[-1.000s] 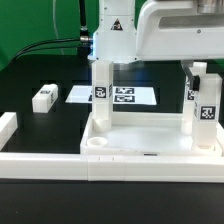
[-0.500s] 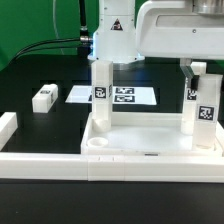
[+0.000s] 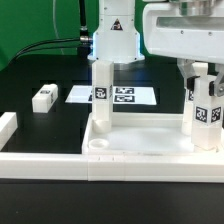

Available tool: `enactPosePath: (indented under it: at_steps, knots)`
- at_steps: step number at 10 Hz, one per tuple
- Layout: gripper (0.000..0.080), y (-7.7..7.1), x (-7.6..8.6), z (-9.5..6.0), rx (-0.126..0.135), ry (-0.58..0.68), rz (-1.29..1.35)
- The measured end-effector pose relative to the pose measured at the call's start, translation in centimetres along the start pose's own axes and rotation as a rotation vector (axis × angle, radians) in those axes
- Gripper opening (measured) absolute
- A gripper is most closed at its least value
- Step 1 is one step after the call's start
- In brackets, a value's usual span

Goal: Assemble desk

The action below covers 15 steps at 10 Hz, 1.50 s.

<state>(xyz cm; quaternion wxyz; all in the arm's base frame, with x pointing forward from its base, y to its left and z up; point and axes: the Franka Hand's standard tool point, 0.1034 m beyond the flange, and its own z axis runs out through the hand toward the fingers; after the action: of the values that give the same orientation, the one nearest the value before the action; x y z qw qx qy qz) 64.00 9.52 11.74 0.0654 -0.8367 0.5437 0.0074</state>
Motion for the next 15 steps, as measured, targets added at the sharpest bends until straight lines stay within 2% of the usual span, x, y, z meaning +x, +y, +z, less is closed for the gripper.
enactPosePath:
  at_steps: [3, 7, 8, 9, 10, 11, 15]
  knots:
    - [0.0288, 0.04, 0.26, -0.02, 0.008, -0.018, 0.337]
    - [0.0288, -0.04, 0.23, 0.03, 0.006, -0.019, 0.442]
    - [0.0451, -0.03, 0.24, 0.03, 0.004, -0.017, 0.425]
    - [0.0576, -0.18, 0.10, -0.20, -0.004, -0.021, 0.341]
    - [0.0576, -0.43, 0.17, -0.45, 0.004, -0.021, 0.305]
    - [0.0636, -0.35, 0.18, -0.34, 0.002, -0.020, 0.278]
    - [0.0649, -0.29, 0.18, -0.25, 0.004, -0.019, -0.073]
